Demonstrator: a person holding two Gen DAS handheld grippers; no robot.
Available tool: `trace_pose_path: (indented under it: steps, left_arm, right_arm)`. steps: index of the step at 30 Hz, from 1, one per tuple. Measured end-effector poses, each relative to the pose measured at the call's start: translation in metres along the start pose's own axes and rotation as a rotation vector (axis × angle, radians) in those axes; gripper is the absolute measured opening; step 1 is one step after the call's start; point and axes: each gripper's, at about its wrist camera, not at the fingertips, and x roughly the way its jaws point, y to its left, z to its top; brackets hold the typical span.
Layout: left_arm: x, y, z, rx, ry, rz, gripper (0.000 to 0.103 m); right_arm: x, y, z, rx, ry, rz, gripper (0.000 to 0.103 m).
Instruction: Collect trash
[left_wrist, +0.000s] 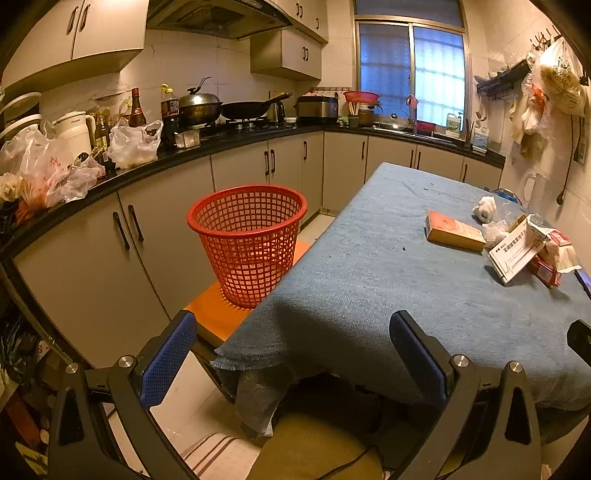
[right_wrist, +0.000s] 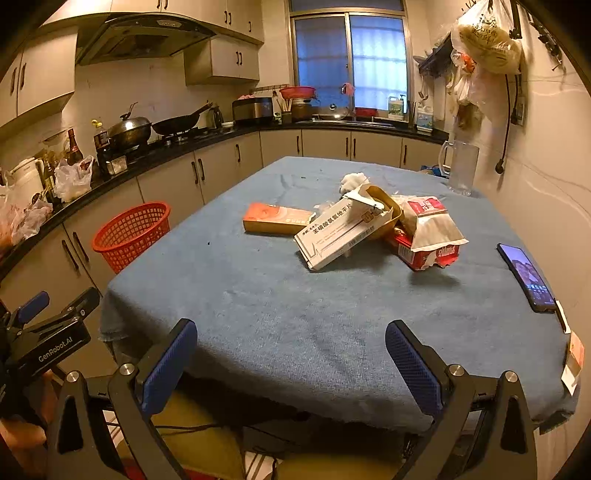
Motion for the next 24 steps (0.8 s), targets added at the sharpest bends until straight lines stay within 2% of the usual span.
trace_pose_path:
  steps: [24]
  left_arm:
    - [0.0032,-0.0092,-0.0059,0.033,0.007,-0.013,0.103]
  right_arm:
    - [0.0047,-0.0030,-0.0051,0.013,0.020,0.016,0.103]
